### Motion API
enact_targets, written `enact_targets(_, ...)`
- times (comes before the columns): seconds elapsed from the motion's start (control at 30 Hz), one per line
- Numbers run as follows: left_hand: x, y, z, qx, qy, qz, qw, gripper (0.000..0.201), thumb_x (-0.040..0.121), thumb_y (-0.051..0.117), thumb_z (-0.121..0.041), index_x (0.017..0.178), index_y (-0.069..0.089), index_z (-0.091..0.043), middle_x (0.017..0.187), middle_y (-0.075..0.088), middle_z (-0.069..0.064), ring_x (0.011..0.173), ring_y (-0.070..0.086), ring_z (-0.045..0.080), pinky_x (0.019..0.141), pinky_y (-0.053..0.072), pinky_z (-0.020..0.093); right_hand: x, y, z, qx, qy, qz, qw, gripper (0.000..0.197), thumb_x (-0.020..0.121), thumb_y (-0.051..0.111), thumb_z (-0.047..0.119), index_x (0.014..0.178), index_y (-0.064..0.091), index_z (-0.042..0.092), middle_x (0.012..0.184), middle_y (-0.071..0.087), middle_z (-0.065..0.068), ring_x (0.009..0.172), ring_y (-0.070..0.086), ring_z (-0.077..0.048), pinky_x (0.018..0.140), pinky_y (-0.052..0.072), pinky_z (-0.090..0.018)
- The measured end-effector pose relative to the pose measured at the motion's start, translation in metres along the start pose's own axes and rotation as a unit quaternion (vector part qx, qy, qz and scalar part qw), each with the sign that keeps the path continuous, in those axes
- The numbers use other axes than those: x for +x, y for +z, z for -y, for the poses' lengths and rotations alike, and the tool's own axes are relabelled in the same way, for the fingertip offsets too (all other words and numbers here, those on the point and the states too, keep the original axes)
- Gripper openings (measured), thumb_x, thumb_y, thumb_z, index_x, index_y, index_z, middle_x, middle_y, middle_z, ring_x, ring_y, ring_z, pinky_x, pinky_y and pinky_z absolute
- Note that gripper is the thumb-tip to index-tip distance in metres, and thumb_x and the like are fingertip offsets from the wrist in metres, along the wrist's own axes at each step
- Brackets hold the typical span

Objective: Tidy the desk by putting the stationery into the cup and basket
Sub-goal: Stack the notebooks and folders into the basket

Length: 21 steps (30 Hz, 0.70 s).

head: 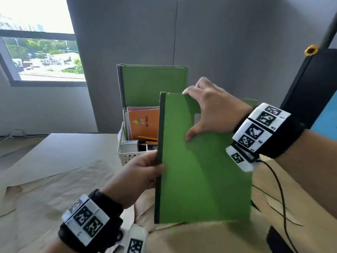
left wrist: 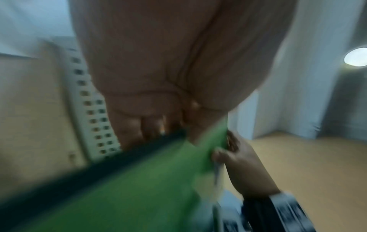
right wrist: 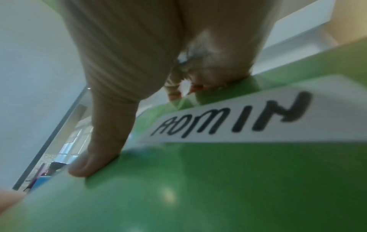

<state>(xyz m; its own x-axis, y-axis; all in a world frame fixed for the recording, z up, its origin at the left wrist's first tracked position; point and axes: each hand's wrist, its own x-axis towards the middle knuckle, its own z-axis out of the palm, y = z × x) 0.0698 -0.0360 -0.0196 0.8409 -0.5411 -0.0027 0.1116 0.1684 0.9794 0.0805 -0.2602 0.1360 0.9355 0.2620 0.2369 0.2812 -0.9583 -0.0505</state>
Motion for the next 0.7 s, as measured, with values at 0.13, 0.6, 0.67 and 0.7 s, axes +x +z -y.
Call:
enact_targets(0.13, 0.002, -0.016, -0.054, 0.109, 0.093, -0.108, 0.984, 0.037, 0.1, 0.044, 0.013, 0.115, 0.067, -0.012, 0.095, 0.079, 0.001, 0.08, 0.075, 0.013, 0.062, 0.059, 0.025, 0.036, -0.015, 0.017, -0.081, -0.032, -0.149, 0.985, 0.12, 0.057, 0.067, 0.085, 0.155, 0.025, 0.03, 0.135, 0.034, -0.004, 0.127, 0.033, -0.023, 0.111, 0.031, -0.05)
enact_targets(0.6, 0.096, -0.12, -0.19, 0.119, 0.266, -0.326, 0.899, 0.045, 0.088, 0.051, 0.013, 0.12, 0.065, -0.017, 0.106, 0.077, 0.008, 0.089, 0.077, 0.03, 0.078, 0.063, 0.052, 0.145, 0.096, 0.007, 0.025, 0.069, 0.043, 0.996, 0.054, 0.083, 0.068, 0.036, 0.135, 0.056, 0.029, 0.133, 0.058, -0.003, 0.114, 0.058, -0.027, 0.099, 0.051, -0.047)
enact_targets(0.67, 0.115, -0.118, -0.188, 0.132, 0.264, -0.335, 0.895, 0.044, 0.089, 0.053, 0.011, 0.113, 0.069, -0.022, 0.101, 0.078, 0.007, 0.086, 0.077, 0.027, 0.074, 0.064, 0.043, 0.164, 0.105, 0.015, -0.009, 0.054, 0.065, 0.996, 0.055, 0.077, 0.072, 0.04, 0.128, 0.059, 0.025, 0.124, 0.064, -0.004, 0.105, 0.063, -0.028, 0.095, 0.054, -0.044)
enact_targets(0.7, 0.123, -0.12, -0.187, 0.129, 0.266, -0.336, 0.894, 0.04, 0.091, 0.056, 0.009, 0.11, 0.071, -0.022, 0.099, 0.078, 0.006, 0.082, 0.077, 0.024, 0.072, 0.063, 0.038, 0.173, 0.111, 0.016, -0.027, 0.052, 0.072, 0.996, 0.06, 0.074, 0.074, 0.041, 0.128, 0.058, 0.022, 0.126, 0.063, -0.006, 0.109, 0.062, -0.03, 0.095, 0.053, -0.044)
